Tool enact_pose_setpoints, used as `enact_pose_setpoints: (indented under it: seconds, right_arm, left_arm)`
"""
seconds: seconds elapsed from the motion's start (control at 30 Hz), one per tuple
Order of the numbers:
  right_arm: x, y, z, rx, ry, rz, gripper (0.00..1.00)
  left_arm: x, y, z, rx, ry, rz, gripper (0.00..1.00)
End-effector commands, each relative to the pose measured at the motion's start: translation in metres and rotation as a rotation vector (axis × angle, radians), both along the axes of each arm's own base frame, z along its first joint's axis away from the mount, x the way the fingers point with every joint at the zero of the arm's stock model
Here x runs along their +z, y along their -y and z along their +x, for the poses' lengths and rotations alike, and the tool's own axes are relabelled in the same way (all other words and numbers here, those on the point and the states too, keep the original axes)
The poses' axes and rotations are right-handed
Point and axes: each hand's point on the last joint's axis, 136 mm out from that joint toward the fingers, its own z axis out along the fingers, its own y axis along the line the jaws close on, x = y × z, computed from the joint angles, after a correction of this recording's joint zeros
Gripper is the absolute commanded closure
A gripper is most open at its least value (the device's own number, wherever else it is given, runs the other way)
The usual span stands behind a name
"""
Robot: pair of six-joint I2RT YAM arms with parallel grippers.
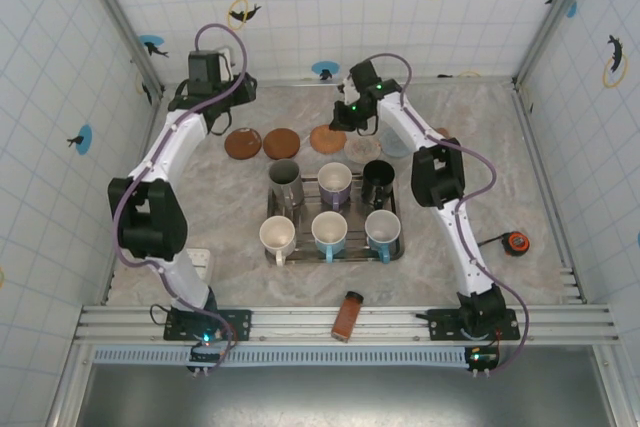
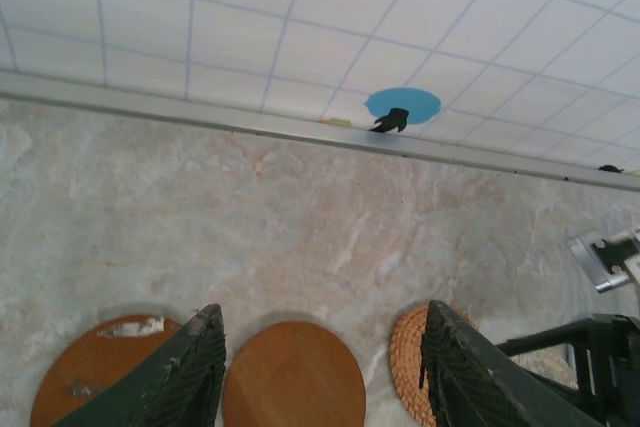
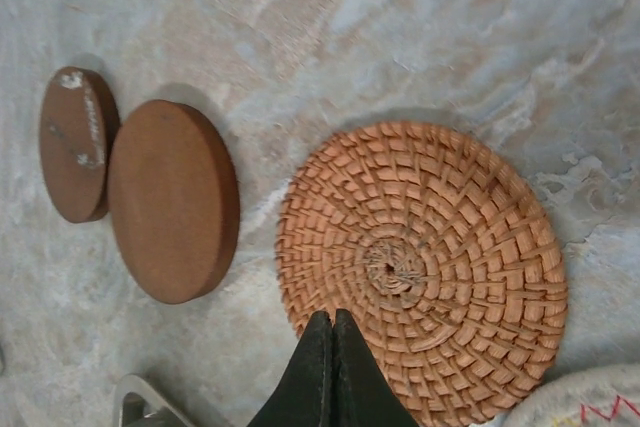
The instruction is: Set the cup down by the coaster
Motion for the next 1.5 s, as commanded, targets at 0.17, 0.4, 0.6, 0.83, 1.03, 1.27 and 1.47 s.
enact_pose_setpoints:
  seconds: [0.17, 0.4, 0.6, 0.83, 1.03, 1.27, 1.47]
  right_arm:
    - [-0.021, -0.013, -0.003, 0.012, -0.015, -0.001, 1.0]
    - [-0.047, -0.009, -0.007, -0.001, -0.057, -0.035, 1.0]
    - [-0.058, -0.007, -0.005, -0.022, -0.065, -0.05, 1.0]
    - [-0.073, -0.014, -0.017, -0.005, -0.109, -0.059, 0.99]
    - [-0.08, -0.022, -0.035, 0.037, -0.134, -0.084, 1.0]
    - [-0.082, -0.021, -0.048, 0.061, -0.151, -0.107, 1.0]
    - [-0.081, -0.016, -0.05, 0.062, -0.154, -0.134, 1.0]
  left_arm:
    - [0.039, 0.015, -0.033, -0.014, 0.11, -0.108, 0.47]
    - [0.034, 0.025, -0.043, -0.022, 0.09, -0.103, 0.46]
    - [0.029, 0.037, -0.048, -0.052, 0.079, -0.152, 0.46]
    - [0.026, 0.044, -0.05, -0.065, 0.075, -0.156, 0.46]
    - [0.029, 0.043, -0.052, -0.066, 0.082, -0.153, 0.46]
    - [0.03, 0.044, -0.053, -0.069, 0.085, -0.153, 0.46]
    - [0.033, 0.044, -0.054, -0.07, 0.091, -0.155, 0.46]
